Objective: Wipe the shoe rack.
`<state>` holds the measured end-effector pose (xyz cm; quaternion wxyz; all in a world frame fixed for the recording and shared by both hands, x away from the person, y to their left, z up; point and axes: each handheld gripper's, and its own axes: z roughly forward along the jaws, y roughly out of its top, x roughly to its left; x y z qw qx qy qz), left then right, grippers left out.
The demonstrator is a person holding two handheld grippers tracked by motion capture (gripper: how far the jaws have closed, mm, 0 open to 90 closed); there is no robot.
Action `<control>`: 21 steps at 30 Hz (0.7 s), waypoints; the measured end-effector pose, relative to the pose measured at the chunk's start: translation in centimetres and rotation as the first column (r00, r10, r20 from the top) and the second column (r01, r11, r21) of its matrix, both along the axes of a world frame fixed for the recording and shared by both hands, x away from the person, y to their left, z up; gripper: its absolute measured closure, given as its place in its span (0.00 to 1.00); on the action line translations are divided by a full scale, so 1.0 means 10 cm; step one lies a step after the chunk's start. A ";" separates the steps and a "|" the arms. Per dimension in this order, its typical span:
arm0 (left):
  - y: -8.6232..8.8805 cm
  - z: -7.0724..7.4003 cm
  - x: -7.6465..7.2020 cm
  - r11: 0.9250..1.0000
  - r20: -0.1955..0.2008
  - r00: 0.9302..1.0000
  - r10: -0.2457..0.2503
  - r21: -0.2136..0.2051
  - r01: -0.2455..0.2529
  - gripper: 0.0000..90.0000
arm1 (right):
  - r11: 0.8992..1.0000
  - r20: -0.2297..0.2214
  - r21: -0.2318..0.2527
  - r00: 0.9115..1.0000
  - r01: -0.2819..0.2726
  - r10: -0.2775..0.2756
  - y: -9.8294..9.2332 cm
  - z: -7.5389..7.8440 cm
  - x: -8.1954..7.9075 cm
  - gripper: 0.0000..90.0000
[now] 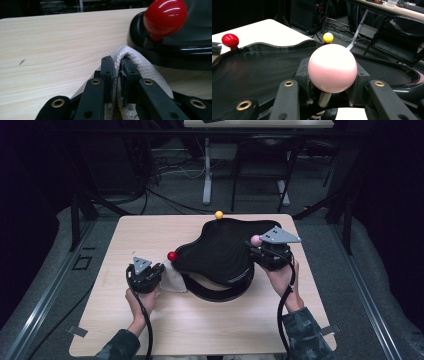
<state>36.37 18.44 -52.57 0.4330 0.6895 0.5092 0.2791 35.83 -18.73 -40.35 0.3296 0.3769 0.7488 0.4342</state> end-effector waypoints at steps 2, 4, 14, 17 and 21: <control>-0.04 -0.02 0.03 1.000 0.002 1.000 -0.013 0.000 0.013 0.91 | 1.000 0.007 0.004 1.000 0.010 -0.010 0.00 0.00 0.00 0.67; -0.08 -0.05 0.05 1.000 -0.004 1.000 -0.024 0.007 0.024 0.91 | 1.000 -0.004 0.021 1.000 -0.004 0.004 -0.01 0.00 0.00 0.67; -0.19 -0.31 0.09 0.997 -0.082 0.996 -0.033 0.070 0.039 0.92 | 0.999 -0.013 0.042 1.000 -0.023 0.024 -0.03 -0.01 0.01 0.67; -0.20 -0.45 0.14 0.994 -0.161 0.986 -0.049 0.087 0.064 0.92 | 0.998 -0.017 0.045 0.999 -0.034 0.035 -0.04 -0.01 0.01 0.67; -0.21 -0.53 0.15 0.993 -0.197 0.979 -0.056 0.094 0.076 0.92 | 0.999 -0.004 0.044 1.000 -0.022 0.022 -0.04 -0.01 0.01 0.67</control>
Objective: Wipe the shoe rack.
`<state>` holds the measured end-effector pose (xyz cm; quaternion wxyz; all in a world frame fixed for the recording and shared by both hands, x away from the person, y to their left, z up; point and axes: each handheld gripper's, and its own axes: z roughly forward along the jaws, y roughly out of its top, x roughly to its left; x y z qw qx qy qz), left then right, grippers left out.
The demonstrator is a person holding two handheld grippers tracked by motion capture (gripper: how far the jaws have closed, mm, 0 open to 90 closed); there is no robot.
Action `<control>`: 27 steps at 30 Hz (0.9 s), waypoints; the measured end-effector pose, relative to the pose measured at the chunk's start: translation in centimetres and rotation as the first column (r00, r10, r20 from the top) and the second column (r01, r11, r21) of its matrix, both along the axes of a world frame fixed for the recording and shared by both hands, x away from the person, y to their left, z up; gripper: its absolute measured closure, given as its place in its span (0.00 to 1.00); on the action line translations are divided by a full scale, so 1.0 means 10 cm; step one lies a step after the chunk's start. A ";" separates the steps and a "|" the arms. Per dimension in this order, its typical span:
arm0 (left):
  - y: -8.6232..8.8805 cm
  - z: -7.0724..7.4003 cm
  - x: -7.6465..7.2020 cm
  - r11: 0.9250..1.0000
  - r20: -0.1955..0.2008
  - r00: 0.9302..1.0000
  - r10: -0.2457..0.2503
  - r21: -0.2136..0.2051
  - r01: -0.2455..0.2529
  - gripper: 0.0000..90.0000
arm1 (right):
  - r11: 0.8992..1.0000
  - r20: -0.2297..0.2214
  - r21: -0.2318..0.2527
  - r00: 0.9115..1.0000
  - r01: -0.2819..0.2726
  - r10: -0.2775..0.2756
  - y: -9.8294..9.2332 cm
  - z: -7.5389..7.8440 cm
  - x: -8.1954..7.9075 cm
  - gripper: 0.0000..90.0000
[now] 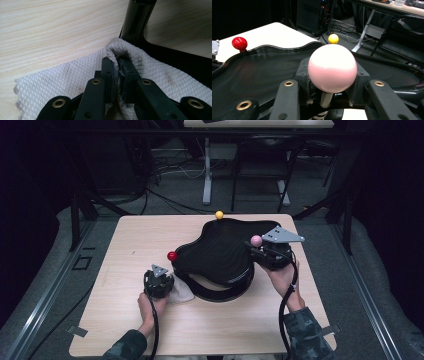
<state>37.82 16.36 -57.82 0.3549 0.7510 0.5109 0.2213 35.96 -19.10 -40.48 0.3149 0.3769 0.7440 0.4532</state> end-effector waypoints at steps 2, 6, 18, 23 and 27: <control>0.00 0.04 -0.01 1.000 0.020 1.000 0.007 -0.011 -0.006 0.92 | 1.000 -0.014 0.007 1.000 -0.027 0.027 -0.01 0.00 0.00 0.67; 0.03 0.21 -0.05 0.998 0.081 0.996 0.027 -0.058 -0.022 0.92 | 1.000 -0.008 0.006 1.000 -0.021 0.021 -0.01 0.00 0.00 0.67; 0.03 0.32 -0.06 0.996 0.128 0.991 0.035 -0.089 -0.024 0.92 | 1.000 -0.010 0.003 1.000 -0.017 0.017 -0.01 0.00 0.00 0.67; 0.01 0.13 0.00 0.999 0.045 0.999 -0.007 -0.046 0.009 0.92 | 1.000 -0.012 0.000 1.000 -0.022 0.022 -0.01 0.00 0.00 0.67; -0.03 -0.01 0.04 0.999 -0.008 0.999 -0.031 -0.027 0.031 0.91 | 1.000 -0.012 -0.004 1.000 -0.023 0.023 0.00 0.00 0.00 0.67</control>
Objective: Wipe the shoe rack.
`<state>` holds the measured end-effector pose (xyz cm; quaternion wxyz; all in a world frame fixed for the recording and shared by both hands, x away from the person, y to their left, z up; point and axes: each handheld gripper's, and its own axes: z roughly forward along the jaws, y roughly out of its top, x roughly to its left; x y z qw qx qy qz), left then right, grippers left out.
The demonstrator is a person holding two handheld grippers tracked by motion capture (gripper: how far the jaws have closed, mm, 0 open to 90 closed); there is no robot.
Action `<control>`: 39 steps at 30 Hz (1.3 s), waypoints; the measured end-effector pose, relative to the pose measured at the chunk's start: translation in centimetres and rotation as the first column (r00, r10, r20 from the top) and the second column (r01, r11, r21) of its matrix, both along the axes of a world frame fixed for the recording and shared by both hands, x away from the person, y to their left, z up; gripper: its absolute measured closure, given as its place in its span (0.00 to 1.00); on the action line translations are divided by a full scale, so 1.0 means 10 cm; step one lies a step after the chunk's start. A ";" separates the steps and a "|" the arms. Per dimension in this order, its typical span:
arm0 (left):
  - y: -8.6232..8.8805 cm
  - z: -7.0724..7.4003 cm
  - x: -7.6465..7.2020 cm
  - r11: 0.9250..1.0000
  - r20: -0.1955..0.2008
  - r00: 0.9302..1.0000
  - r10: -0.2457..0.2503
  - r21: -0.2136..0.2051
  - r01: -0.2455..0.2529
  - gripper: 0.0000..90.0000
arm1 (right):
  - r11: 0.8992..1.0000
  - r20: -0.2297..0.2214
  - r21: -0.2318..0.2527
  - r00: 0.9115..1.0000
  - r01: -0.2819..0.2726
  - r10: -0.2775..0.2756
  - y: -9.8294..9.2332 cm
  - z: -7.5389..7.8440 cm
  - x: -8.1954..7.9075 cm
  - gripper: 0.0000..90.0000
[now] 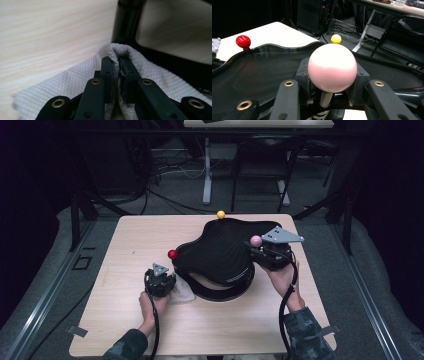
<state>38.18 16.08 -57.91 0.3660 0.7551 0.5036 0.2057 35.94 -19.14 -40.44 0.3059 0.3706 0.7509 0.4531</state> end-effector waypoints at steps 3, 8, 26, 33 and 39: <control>0.02 0.01 0.02 1.000 -0.003 1.000 0.003 -0.008 -0.003 0.91 | 1.000 0.001 -0.002 1.000 -0.001 0.001 0.00 0.00 0.00 0.67; 0.09 0.17 -0.01 0.999 0.027 1.000 0.017 -0.042 -0.015 0.92 | 1.000 0.002 -0.001 1.000 -0.001 0.001 0.00 0.00 0.00 0.67; 0.67 0.80 -0.29 0.994 0.059 0.996 0.059 -0.094 -0.053 0.92 | 1.000 0.005 -0.005 1.000 0.002 -0.002 0.00 0.00 0.00 0.67; 1.04 0.98 -0.50 0.986 0.089 0.986 0.142 -0.099 -0.133 0.92 | 1.000 0.001 -0.005 1.000 0.002 -0.002 0.01 0.00 0.00 0.67; 1.36 1.00 -0.64 0.974 0.080 0.973 0.217 -0.083 -0.210 0.92 | 1.000 0.004 -0.009 1.000 0.003 -0.003 0.01 0.00 0.00 0.67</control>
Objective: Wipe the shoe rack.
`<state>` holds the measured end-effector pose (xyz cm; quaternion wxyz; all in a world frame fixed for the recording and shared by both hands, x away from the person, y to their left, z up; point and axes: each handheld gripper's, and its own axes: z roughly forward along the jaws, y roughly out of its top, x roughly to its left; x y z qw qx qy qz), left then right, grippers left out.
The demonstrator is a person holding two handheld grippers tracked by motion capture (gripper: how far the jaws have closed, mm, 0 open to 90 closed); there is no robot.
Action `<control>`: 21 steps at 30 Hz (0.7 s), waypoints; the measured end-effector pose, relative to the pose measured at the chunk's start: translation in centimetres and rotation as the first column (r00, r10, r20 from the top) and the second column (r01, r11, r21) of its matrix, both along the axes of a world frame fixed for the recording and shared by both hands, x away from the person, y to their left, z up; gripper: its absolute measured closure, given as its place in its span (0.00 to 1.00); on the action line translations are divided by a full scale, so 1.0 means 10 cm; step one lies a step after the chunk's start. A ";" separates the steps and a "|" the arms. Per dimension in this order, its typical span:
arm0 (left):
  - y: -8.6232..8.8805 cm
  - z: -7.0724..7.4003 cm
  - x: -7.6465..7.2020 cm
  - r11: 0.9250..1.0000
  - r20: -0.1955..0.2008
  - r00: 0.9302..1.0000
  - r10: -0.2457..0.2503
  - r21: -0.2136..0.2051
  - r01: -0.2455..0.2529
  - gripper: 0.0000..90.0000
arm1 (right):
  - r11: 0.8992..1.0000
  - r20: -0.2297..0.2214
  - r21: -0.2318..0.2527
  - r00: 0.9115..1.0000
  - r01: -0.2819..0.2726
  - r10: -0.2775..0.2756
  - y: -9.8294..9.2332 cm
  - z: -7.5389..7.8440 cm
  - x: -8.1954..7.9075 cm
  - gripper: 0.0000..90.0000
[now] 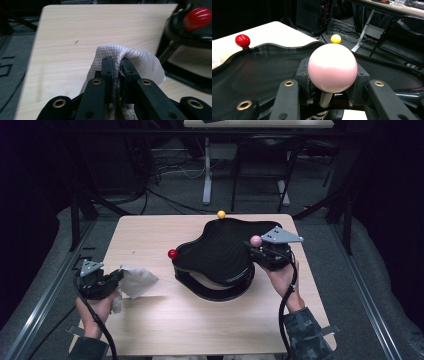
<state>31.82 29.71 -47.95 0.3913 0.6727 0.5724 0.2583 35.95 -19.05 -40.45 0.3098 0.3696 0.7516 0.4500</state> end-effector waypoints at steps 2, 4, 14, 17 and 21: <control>0.09 -0.03 -0.02 1.000 -0.029 0.999 0.016 0.003 -0.016 0.92 | 1.000 -0.001 0.001 1.000 0.001 -0.001 0.00 0.00 0.00 0.67; 0.17 -0.08 -0.04 1.000 -0.057 0.998 0.029 0.000 -0.029 0.92 | 1.000 -0.001 0.001 1.000 0.001 -0.001 0.00 0.00 0.00 0.67; 0.28 -0.42 0.07 1.000 -0.223 0.975 0.010 0.022 -0.005 0.84 | 1.000 0.003 -0.002 1.000 0.006 -0.006 0.01 0.00 0.00 0.67; 0.31 -0.40 0.06 1.000 -0.214 0.977 0.025 0.008 -0.024 0.74 | 1.000 0.002 -0.001 1.000 0.005 -0.005 0.00 0.00 0.00 0.67; 0.35 -0.31 0.02 0.999 -0.181 0.983 0.039 -0.006 -0.041 0.63 | 1.000 0.000 -0.003 1.000 0.003 -0.003 0.00 0.00 0.00 0.67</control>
